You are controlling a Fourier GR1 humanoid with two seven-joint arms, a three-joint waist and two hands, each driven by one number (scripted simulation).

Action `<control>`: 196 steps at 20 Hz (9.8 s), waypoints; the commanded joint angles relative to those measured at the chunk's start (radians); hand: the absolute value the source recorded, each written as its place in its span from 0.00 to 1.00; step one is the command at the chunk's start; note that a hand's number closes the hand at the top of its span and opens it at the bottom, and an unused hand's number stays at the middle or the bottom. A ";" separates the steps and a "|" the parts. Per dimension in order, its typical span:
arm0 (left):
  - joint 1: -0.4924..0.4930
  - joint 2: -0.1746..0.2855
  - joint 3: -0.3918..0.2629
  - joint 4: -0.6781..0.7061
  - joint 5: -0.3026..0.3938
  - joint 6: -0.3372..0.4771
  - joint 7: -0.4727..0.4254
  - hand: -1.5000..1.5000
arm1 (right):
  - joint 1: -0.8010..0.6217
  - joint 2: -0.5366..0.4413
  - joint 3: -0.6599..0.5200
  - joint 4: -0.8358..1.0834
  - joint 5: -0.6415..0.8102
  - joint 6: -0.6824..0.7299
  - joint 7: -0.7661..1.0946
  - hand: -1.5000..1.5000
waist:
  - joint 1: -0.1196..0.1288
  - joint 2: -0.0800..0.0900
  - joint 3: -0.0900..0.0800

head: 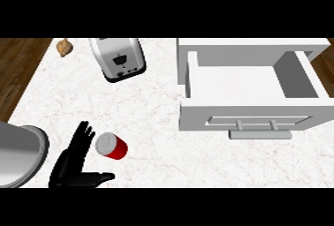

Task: Pick up the can, place it into the drawer and close the drawer

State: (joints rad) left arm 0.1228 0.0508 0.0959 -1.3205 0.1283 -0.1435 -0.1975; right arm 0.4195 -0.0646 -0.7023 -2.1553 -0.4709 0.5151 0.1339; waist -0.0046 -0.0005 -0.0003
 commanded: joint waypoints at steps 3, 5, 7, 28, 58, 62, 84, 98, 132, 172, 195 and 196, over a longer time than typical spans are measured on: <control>-0.088 -0.013 0.024 0.265 -0.023 -0.012 -0.149 0.00 | -0.022 0.047 0.019 -0.068 0.015 -0.033 0.056 0.00 | -0.002 0.001 0.000; -0.109 0.004 0.049 0.267 0.017 -0.030 -0.121 0.00 | 0.019 0.025 -0.035 -0.051 -0.035 0.039 0.042 0.00 | -0.003 0.000 0.000; -0.099 0.015 0.034 0.270 0.004 -0.049 -0.128 0.00 | -0.014 -0.062 -0.094 -0.005 -0.144 0.028 0.097 0.00 | -0.002 0.000 0.000; -0.264 0.002 0.036 0.361 0.147 -0.204 -0.083 1.00 | -0.022 -0.035 -0.116 -0.028 -0.174 0.043 0.147 0.00 | 0.000 -0.001 0.000; -0.523 -0.049 -0.114 -0.127 0.134 0.346 0.264 1.00 | 0.010 0.050 -0.040 -0.127 -0.098 -0.022 0.131 0.00 | 0.001 -0.001 0.000; -0.585 -0.051 -0.163 -0.177 0.103 0.423 0.333 1.00 | 0.020 0.064 -0.010 -0.132 -0.069 -0.027 0.115 0.00 | 0.000 -0.001 0.001; -1.148 -0.051 -0.203 0.271 0.173 0.652 0.319 1.00 | 0.054 0.064 0.003 -0.139 -0.120 -0.013 0.115 0.00 | -0.021 0.002 0.001; -1.410 -0.051 -0.313 0.577 0.374 0.747 0.233 1.00 | -0.059 0.006 0.013 -0.100 -0.061 -0.075 0.151 0.00 | -0.029 0.006 0.001; -1.517 -0.051 -0.723 0.839 0.801 0.950 0.074 0.00 | -0.105 0.014 0.053 -0.125 -0.062 -0.065 0.183 0.00 | -0.083 0.017 0.003; -1.549 -0.011 -0.685 0.787 0.884 0.963 -0.008 0.00 | -0.621 -0.038 0.668 0.162 1.308 -0.280 -0.153 0.00 | 0.030 0.005 0.000; -1.356 0.220 -0.704 0.471 0.764 1.003 0.189 0.00 | -1.054 -0.031 0.715 1.216 1.711 -0.788 -0.240 0.00 | 0.045 0.006 0.001; -1.329 0.288 -0.699 0.409 0.766 0.975 0.206 0.00 | -1.092 -0.055 0.703 1.233 1.718 -0.773 -0.233 0.00 | 0.055 0.002 0.001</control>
State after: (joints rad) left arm -1.2594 0.2576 -0.6097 -0.8295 0.9053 0.8544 -0.0241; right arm -0.6208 -0.1276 0.0112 -1.0693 1.2025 -0.1722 -0.1021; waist 0.0426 -0.0007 -0.0023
